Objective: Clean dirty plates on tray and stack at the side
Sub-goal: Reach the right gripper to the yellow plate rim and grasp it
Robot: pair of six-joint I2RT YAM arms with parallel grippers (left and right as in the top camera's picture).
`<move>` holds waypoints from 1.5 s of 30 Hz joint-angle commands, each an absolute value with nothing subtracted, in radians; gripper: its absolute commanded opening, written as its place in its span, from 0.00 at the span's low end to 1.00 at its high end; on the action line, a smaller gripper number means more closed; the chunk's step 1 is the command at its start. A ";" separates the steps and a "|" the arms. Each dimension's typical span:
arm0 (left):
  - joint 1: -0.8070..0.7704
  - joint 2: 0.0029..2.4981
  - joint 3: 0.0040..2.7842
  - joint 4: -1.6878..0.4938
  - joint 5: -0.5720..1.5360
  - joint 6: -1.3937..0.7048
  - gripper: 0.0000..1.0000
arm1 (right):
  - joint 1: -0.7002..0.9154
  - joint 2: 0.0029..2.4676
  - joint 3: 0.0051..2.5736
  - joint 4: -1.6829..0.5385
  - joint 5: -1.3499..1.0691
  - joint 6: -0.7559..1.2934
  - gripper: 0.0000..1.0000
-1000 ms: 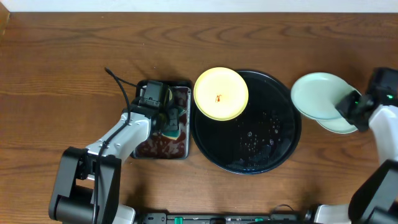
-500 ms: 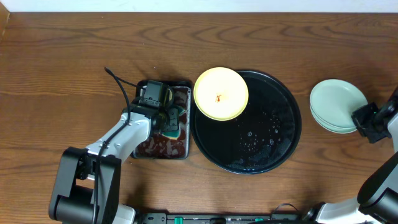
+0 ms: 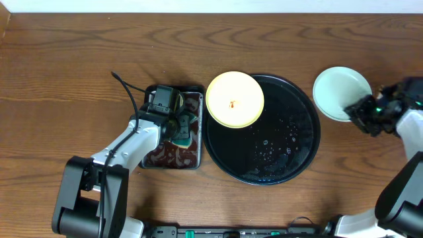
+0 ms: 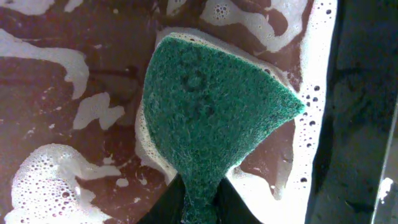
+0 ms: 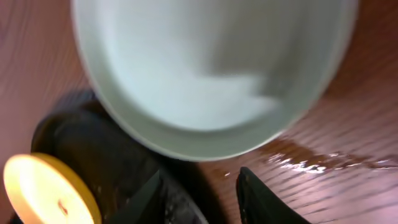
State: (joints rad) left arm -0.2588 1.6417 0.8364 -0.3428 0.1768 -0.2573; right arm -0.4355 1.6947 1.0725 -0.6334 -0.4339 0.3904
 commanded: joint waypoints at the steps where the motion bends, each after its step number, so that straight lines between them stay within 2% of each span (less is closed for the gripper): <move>1: -0.258 1.635 0.821 -0.360 0.160 -0.248 0.15 | -0.403 1.639 1.084 -0.649 -0.414 0.359 0.35; 4: -0.258 1.634 0.821 -0.361 0.160 -0.248 0.15 | -0.378 1.620 1.084 -0.643 -0.420 0.338 0.35; 8: -0.258 1.635 0.821 -0.361 0.160 -0.248 0.16 | -0.296 1.599 1.084 -0.612 -0.495 0.159 0.34; 13: -0.258 1.635 0.821 -0.361 0.160 -0.248 0.17 | -0.121 1.586 1.100 -0.605 -0.495 -0.061 0.41; 20: -0.258 1.635 0.821 -0.361 0.160 -0.248 0.17 | 0.090 1.630 1.287 -0.703 -0.325 -0.069 0.49; 23: -0.258 1.634 0.821 -0.361 0.160 -0.248 0.17 | 0.128 1.704 1.398 -0.746 -0.326 -0.068 0.50; 28: -0.258 1.634 0.821 -0.361 0.160 -0.248 0.17 | 0.170 1.822 1.427 -0.673 -0.347 -0.069 0.49; 35: -0.258 1.634 0.821 -0.361 0.160 -0.248 0.17 | 0.206 1.983 1.427 -0.614 -0.350 -0.068 0.45; 45: -0.258 1.634 0.821 -0.361 0.160 -0.248 0.17 | 0.237 2.067 1.426 -0.593 -0.348 -0.057 0.29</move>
State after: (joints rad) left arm -0.2588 1.6417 0.8364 -0.3443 0.1764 -0.2573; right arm 0.2256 2.0590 1.4258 -0.5972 -0.3431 -0.0589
